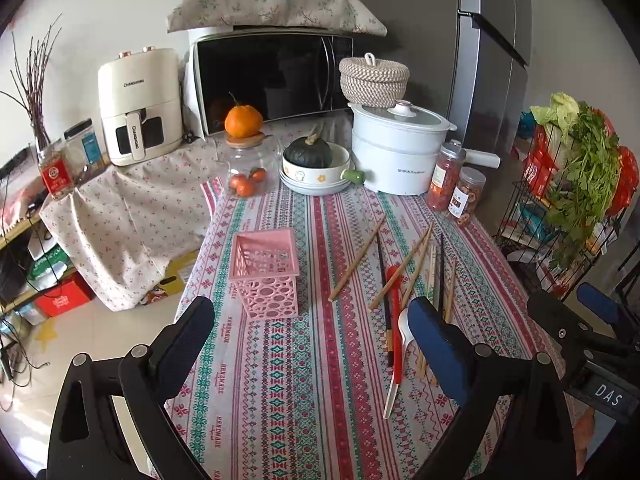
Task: Organize utensils
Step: 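Move both tools toward the loose chopsticks on the tablecloth, then close the left tool on a bamboo chopstick and lift it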
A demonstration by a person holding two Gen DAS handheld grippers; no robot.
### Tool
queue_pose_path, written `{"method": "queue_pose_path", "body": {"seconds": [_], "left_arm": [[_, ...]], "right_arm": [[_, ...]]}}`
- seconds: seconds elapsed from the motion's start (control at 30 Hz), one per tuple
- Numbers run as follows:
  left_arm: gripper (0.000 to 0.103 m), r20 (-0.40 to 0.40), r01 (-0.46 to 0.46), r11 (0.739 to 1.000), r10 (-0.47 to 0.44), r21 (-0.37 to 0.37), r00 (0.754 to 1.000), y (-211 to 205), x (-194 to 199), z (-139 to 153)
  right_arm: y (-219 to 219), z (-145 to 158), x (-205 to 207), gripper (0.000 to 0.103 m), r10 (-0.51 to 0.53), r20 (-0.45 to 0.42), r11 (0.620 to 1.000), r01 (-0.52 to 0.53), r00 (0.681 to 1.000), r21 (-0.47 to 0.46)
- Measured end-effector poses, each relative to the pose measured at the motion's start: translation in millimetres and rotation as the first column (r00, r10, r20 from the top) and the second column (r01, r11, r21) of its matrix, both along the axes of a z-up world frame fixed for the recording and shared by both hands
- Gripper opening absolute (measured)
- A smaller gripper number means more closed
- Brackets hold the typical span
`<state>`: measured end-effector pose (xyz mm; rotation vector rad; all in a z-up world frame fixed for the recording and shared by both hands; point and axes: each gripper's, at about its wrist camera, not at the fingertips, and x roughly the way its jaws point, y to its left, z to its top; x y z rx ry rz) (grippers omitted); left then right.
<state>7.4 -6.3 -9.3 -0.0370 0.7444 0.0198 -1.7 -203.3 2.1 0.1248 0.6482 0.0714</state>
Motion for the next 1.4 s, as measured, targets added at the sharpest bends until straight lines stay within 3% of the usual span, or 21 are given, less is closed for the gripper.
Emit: {"method": "queue_pose_path", "body": {"seconds": [0.1,0.17,0.2,0.3,0.33,0.43,0.57,0.67,0.73,0.8,0.93,0.97,1.0,1.03,1.07,1.1,1.2,1.3,1.4], "left_arm": [[0.099,-0.059,0.04,0.999,-0.038,0.027,0.998,-7.6,15.3,0.5],[0.099,-0.041,0.066,0.997,-0.064,0.047,0.997,-15.6,28.8,5.4],[0.099,-0.038,0.08,0.995,-0.078,0.063,0.996,-20.6,37.2,7.9],[0.098,-0.13,0.112,0.981,-0.092,0.155,0.987,-39.0,81.6,6.1],[0.098,-0.142,0.11,0.982,-0.088,0.153,0.986,-43.6,97.7,4.0],[0.096,-0.221,0.152,0.982,-0.124,0.116,0.967,-62.1,145.2,-13.8],[0.081,-0.363,0.165,0.977,-0.107,0.132,0.926,-86.9,207.8,-63.2],[0.072,-0.429,0.121,0.988,-0.067,0.1,0.901,-92.6,247.3,-98.9],[0.069,-0.448,0.104,0.99,-0.052,0.093,0.893,-94.1,270.0,-116.5],[0.062,-0.462,0.086,0.99,-0.023,0.115,0.887,-95.5,287.5,-130.6],[0.044,-0.502,0.09,0.982,0.006,0.167,0.865,-98.5,314.3,-159.6],[0.04,-0.511,0.096,0.978,0.013,0.186,0.859,-99.4,317.7,-164.5],[0.034,-0.477,0.106,0.976,-0.002,0.191,0.879,-101.8,320.6,-162.0],[0.028,-0.497,0.131,0.97,-0.013,0.203,0.868,-105.2,323.5,-165.6],[0.011,-0.498,0.158,0.969,-0.044,0.189,0.866,-109.1,323.8,-165.2],[0.008,-0.509,0.166,0.969,-0.051,0.184,0.86,-112.0,322.9,-166.6],[0.007,-0.51,0.203,0.961,-0.083,0.185,0.856,-122.9,307.9,-165.8],[0.007,-0.508,0.192,0.98,-0.136,0.059,0.851,-117.1,283.5,-161.2],[0.007,-0.426,0.227,0.972,-0.182,0.056,0.886,-115.0,241.7,-141.0]], "right_arm": [[-10.4,-5.5,13.0,0.103,-0.002,-0.053,1.0,0.004,0.999,0.027],[-20.3,-10.2,30.7,0.103,0.006,-0.114,0.998,0.0,0.993,0.056],[-28.0,-13.8,41.6,0.103,0.011,-0.152,0.995,0.003,0.988,0.095],[-59.3,-28.4,71.2,0.103,-0.006,-0.263,0.966,0.074,0.965,0.249],[-68.7,-33.3,80.4,0.103,-0.007,-0.3,0.955,0.095,0.954,0.281],[-94.3,-43.8,101.5,0.102,-0.009,-0.36,0.93,0.141,0.933,0.34],[-123.7,-59.0,107.7,0.085,-0.045,-0.424,0.892,0.228,0.905,0.391],[-128.7,-63.7,103.4,0.08,0.034,-0.432,0.859,0.195,0.901,0.474],[-126.8,-61.2,98.8,0.08,0.048,-0.419,0.861,0.175,0.907,0.478],[-124.9,-57.9,96.1,0.08,0.058,-0.404,0.866,0.155,0.913,0.475],[-126.7,-56.5,97.3,0.08,0.096,-0.386,0.84,0.134,0.918,0.526],[-127.8,-56.1,97.6,0.08,0.098,-0.384,0.837,0.133,0.918,0.53],[-128.7,-55.3,98.2,0.08,0.097,-0.381,0.836,0.133,0.919,0.532],[-129.3,-54.6,98.3,0.08,0.096,-0.379,0.836,0.132,0.92,0.532],[-130.1,-54.3,99.3,0.08,0.099,-0.379,0.835,0.13,0.92,0.534],[-130.2,-54.2,100.7,0.08,0.103,-0.377,0.835,0.127,0.92,0.536],[-131.1,-56.3,104.8,0.079,0.084,-0.386,0.844,0.14,0.919,0.517],[-131.3,-61.8,106.5,0.071,0.089,-0.403,0.844,0.145,0.911,0.516],[-127.6,-65.0,111.1,0.059,0.093,-0.415,0.854,0.142,0.905,0.501]]}}
